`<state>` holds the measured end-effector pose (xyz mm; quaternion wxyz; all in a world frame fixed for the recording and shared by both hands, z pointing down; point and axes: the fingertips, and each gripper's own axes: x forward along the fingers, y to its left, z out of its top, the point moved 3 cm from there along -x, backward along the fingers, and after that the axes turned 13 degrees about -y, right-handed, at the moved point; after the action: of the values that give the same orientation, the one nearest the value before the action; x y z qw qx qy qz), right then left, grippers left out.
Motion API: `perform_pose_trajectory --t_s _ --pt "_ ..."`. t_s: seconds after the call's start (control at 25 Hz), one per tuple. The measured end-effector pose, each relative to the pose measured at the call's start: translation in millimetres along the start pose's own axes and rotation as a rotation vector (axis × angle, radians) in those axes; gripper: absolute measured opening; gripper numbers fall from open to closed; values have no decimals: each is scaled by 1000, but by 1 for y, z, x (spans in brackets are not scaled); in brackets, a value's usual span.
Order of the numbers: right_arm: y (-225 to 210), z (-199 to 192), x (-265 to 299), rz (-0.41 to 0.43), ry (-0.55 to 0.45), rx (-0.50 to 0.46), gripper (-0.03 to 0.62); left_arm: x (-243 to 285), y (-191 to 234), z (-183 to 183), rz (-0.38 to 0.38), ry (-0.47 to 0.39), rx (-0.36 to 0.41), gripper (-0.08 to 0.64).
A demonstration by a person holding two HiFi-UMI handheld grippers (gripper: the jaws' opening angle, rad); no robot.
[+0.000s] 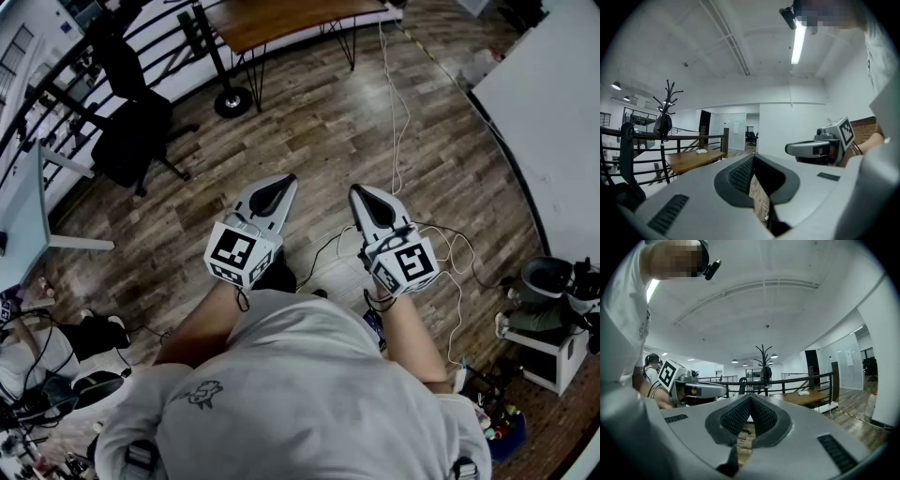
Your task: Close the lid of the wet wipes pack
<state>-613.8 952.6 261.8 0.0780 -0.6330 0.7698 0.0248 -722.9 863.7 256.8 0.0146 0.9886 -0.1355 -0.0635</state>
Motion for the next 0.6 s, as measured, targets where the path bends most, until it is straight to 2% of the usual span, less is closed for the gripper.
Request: perform_pose_trajectory --t_s 0.2,0.32,0.48,0.6 --pt "-9 -15 44 17 -14 11 32 11 43 -5 2 -6 6 14" --pt "-12 -20 81 37 -30 -4 32 16 78 -3 -2 -11 64 14" --pt "-18 -15 129 13 -32 -36 34 22 129 7 -8 -23 60 14" --pt "-17 -5 147 -8 -28 -62 34 28 147 16 -39 -30 82 14"
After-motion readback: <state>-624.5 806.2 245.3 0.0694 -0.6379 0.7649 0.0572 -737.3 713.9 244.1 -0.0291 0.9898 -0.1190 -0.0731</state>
